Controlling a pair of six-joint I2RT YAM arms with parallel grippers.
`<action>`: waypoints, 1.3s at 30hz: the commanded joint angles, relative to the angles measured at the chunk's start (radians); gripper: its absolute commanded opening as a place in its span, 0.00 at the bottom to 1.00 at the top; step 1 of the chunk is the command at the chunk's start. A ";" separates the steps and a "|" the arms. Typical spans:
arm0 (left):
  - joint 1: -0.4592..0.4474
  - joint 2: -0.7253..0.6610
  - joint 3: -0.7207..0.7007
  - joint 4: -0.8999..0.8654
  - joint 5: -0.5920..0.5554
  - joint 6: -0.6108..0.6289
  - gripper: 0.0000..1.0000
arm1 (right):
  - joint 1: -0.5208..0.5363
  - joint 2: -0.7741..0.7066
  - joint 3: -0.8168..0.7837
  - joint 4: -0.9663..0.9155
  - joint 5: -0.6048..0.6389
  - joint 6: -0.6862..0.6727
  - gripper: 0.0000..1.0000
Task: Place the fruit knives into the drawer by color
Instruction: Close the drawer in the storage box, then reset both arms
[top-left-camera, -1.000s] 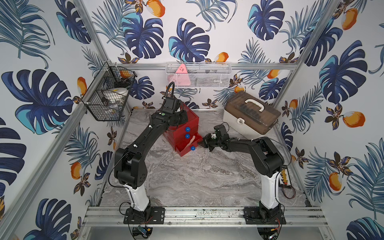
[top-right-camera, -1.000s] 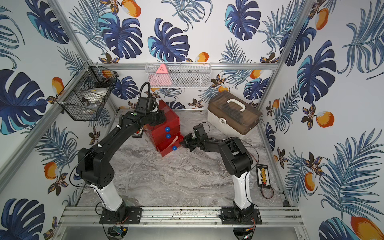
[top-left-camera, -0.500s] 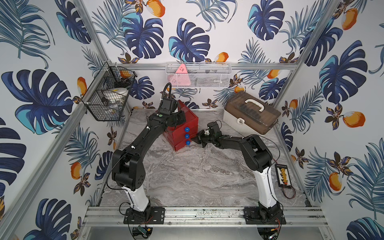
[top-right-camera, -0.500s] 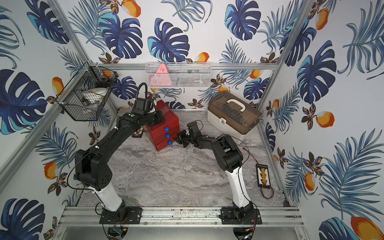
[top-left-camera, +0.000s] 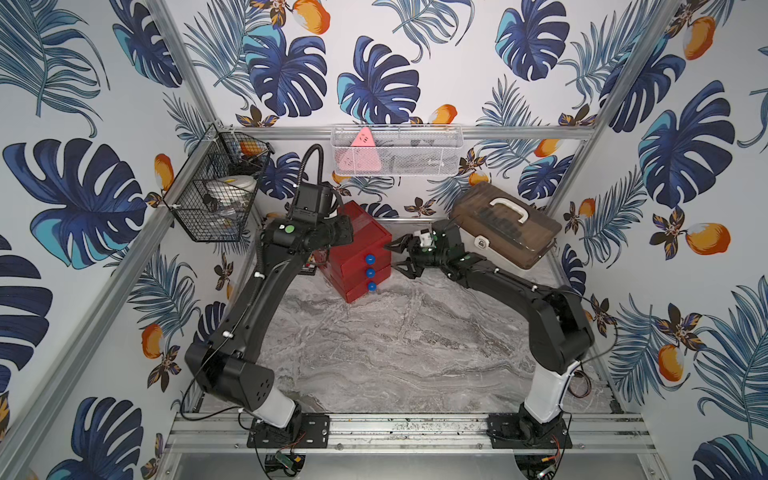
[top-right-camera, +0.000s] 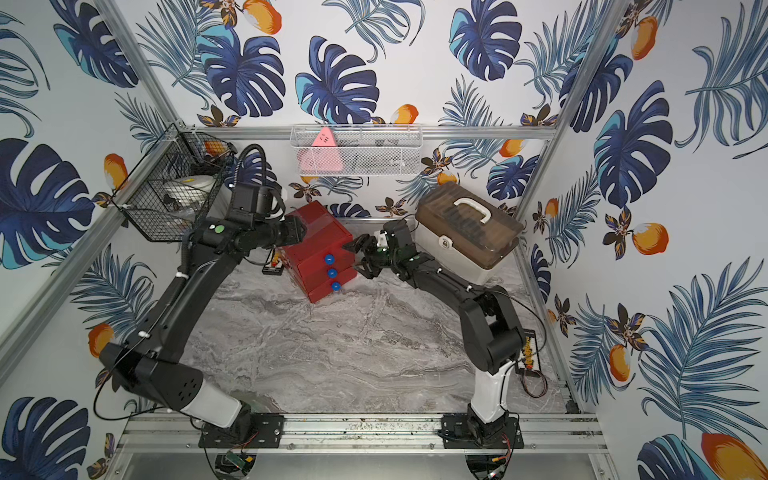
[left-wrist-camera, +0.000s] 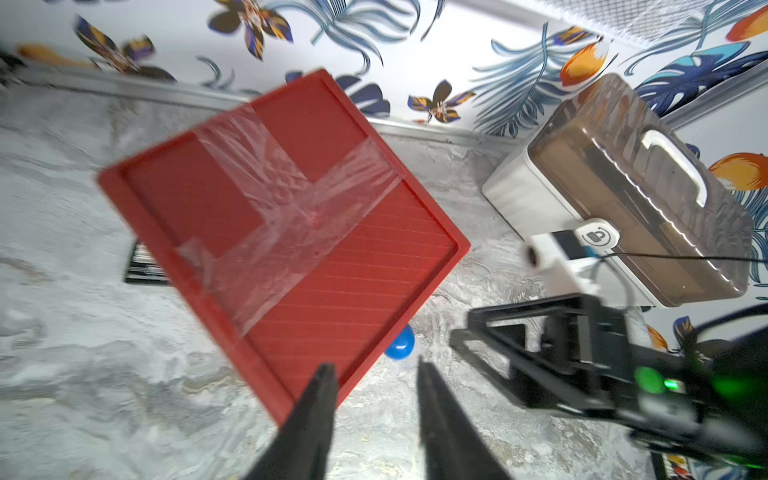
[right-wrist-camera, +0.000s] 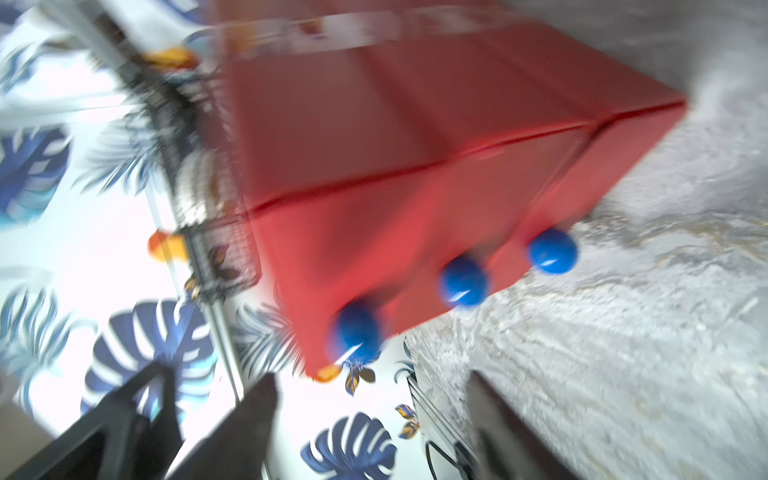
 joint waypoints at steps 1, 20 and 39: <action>0.003 -0.036 -0.067 -0.045 -0.126 0.075 0.99 | -0.047 -0.108 0.027 -0.413 0.071 -0.306 1.00; 0.055 -0.220 -1.082 0.878 -0.432 0.294 0.99 | -0.515 -0.292 -0.278 -0.567 0.551 -1.087 1.00; 0.114 -0.164 -1.265 1.253 -0.271 0.348 0.99 | -0.550 -0.363 -0.982 0.556 0.485 -1.088 1.00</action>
